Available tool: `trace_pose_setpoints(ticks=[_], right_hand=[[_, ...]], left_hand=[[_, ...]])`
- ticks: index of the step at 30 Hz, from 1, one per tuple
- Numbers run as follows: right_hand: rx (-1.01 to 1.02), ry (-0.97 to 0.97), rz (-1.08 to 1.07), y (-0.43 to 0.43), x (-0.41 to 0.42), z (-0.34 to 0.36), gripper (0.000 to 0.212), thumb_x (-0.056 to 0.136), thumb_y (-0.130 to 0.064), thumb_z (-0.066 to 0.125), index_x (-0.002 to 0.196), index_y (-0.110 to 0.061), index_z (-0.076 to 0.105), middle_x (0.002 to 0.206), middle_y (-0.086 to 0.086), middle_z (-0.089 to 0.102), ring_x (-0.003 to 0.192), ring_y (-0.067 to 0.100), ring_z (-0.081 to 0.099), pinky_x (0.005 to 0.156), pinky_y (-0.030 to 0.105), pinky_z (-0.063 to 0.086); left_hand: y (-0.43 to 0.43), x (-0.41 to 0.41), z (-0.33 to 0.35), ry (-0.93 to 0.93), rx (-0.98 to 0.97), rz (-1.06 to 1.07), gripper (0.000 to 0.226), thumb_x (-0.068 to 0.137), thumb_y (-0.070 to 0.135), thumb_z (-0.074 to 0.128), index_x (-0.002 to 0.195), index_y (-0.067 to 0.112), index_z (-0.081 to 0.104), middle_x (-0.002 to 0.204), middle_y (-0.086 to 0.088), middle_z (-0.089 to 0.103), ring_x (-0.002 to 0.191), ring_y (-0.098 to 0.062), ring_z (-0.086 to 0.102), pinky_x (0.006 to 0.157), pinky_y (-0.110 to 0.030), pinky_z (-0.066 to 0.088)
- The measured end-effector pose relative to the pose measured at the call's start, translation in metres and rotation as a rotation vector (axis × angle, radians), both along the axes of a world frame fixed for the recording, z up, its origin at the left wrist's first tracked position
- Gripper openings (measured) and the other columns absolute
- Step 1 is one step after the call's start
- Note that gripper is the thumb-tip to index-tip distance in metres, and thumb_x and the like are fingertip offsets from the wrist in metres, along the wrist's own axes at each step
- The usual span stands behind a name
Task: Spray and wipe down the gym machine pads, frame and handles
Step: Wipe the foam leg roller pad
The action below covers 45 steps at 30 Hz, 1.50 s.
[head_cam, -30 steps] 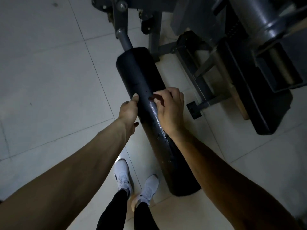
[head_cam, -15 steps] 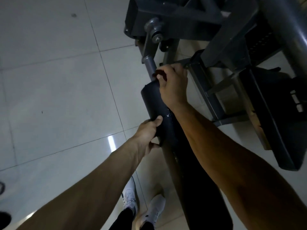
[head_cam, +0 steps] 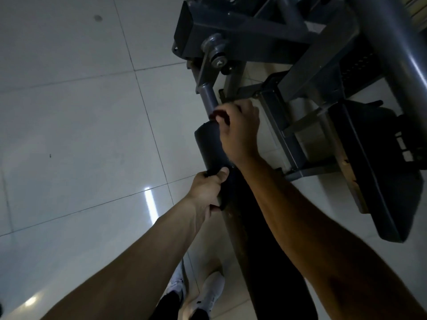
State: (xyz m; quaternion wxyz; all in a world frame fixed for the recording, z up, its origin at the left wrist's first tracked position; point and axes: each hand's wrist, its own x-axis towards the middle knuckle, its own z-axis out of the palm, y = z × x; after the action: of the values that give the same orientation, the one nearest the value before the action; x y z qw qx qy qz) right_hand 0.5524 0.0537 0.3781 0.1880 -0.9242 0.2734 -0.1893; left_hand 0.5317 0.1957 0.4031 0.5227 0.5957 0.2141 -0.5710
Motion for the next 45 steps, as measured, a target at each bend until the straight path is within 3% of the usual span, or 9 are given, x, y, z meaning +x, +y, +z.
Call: trace_pose_setpoints(ticks=[12, 17, 20, 23, 27, 31, 36, 41, 45], right_hand=[[0.019, 0.161, 0.27, 0.032, -0.173, 0.009, 0.029, 0.093, -0.02, 0.072, 0.12, -0.026, 0.061, 0.131, 0.005, 0.051, 0.121, 0.027, 0.052, 0.095, 0.047, 0.053], [-0.019, 0.098, 0.156, 0.017, -0.082, 0.006, 0.02, 0.097, -0.026, 0.064, 0.117, -0.022, 0.064, 0.129, 0.01, 0.05, 0.115, 0.028, 0.05, 0.091, 0.046, 0.054], [-0.015, 0.027, 0.059, 0.013, -0.033, 0.007, 0.019, 0.097, -0.023, 0.066, 0.116, -0.021, 0.066, 0.129, 0.008, 0.054, 0.116, 0.026, 0.051, 0.092, 0.043, 0.055], [-0.046, 0.085, 0.136, 0.022, -0.074, 0.011, 0.021, 0.099, -0.028, 0.062, 0.119, -0.021, 0.065, 0.13, 0.008, 0.052, 0.116, 0.026, 0.051, 0.093, 0.043, 0.053], [-0.001, 0.2, 0.187, 0.048, -0.198, 0.009, 0.023, 0.099, -0.036, 0.057, 0.121, -0.029, 0.059, 0.137, 0.003, 0.046, 0.125, 0.028, 0.049, 0.098, 0.047, 0.051], [0.072, 0.214, 0.17, 0.078, -0.291, 0.01, 0.043, 0.091, -0.018, 0.078, 0.125, -0.032, 0.057, 0.138, 0.002, 0.049, 0.128, 0.025, 0.048, 0.094, 0.045, 0.054], [0.029, 0.137, 0.191, 0.053, -0.202, 0.01, 0.021, 0.096, -0.026, 0.062, 0.116, -0.022, 0.066, 0.127, 0.008, 0.054, 0.115, 0.026, 0.051, 0.092, 0.044, 0.051], [0.024, 0.08, 0.088, 0.037, -0.124, 0.014, 0.028, 0.09, -0.015, 0.072, 0.117, -0.021, 0.07, 0.126, 0.006, 0.053, 0.113, 0.026, 0.047, 0.093, 0.041, 0.049], [0.003, 0.095, 0.169, 0.052, -0.218, 0.012, 0.023, 0.094, -0.022, 0.068, 0.117, -0.021, 0.068, 0.126, 0.007, 0.054, 0.113, 0.024, 0.05, 0.09, 0.038, 0.05]], left_hand=[[0.012, -0.006, -0.003, 0.083, -0.073, 0.11, 0.024, 0.098, 0.023, 0.069, 0.121, 0.021, 0.065, 0.111, -0.001, 0.072, 0.092, -0.014, 0.067, 0.062, -0.034, 0.057], [0.026, -0.02, -0.003, 0.076, -0.124, 0.164, 0.023, 0.103, 0.012, 0.06, 0.118, 0.028, 0.066, 0.106, 0.005, 0.077, 0.079, -0.003, 0.075, 0.061, -0.027, 0.059], [0.034, -0.032, -0.003, 0.07, -0.135, 0.131, 0.018, 0.099, 0.014, 0.066, 0.105, 0.031, 0.062, 0.106, 0.008, 0.076, 0.083, -0.002, 0.074, 0.076, -0.026, 0.053], [0.042, -0.051, 0.003, 0.066, -0.124, 0.034, 0.042, 0.096, 0.024, 0.072, 0.134, 0.029, 0.055, 0.121, 0.006, 0.072, 0.097, -0.004, 0.068, 0.088, -0.033, 0.05], [0.051, -0.087, 0.004, 0.106, -0.141, -0.026, 0.062, 0.093, 0.03, 0.076, 0.145, 0.035, 0.043, 0.104, 0.012, 0.076, 0.065, 0.0, 0.072, 0.067, -0.034, 0.045], [0.047, -0.105, -0.001, 0.083, -0.144, 0.035, 0.047, 0.095, 0.025, 0.073, 0.133, 0.04, 0.049, 0.099, 0.009, 0.078, 0.069, -0.012, 0.074, 0.081, -0.048, 0.047], [0.043, -0.111, 0.002, 0.045, -0.134, 0.07, 0.026, 0.1, 0.014, 0.065, 0.111, 0.036, 0.055, 0.092, 0.007, 0.076, 0.058, -0.005, 0.071, 0.051, -0.029, 0.059], [0.042, -0.113, 0.004, 0.05, -0.098, 0.085, 0.041, 0.098, 0.023, 0.069, 0.132, 0.037, 0.052, 0.116, 0.004, 0.071, 0.087, -0.011, 0.073, 0.06, -0.037, 0.058], [0.039, -0.117, 0.001, 0.012, -0.045, 0.069, 0.043, 0.095, 0.03, 0.073, 0.135, 0.035, 0.056, 0.119, 0.005, 0.073, 0.108, -0.017, 0.067, 0.084, -0.047, 0.056]])
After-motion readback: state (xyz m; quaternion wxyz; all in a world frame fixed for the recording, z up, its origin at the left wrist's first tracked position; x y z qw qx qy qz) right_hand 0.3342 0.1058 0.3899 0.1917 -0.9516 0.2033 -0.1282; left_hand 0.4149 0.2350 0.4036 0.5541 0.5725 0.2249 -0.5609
